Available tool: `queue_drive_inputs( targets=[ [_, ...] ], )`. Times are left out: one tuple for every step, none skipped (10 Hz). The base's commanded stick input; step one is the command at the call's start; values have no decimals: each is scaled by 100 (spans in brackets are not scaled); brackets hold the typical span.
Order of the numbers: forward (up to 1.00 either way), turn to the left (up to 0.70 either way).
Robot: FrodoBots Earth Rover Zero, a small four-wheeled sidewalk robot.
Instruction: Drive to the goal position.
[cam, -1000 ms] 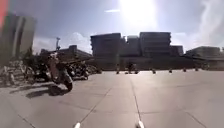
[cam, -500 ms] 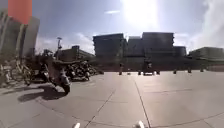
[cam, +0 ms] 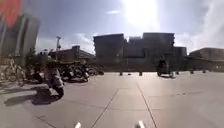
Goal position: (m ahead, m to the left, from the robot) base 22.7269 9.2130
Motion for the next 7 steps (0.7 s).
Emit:
queue_drive_inputs(
  targets=[
    [70,0],
    [70,0],
    [70,0],
    [70,0],
    [70,0],
    [70,0],
    [70,0]
  ],
)
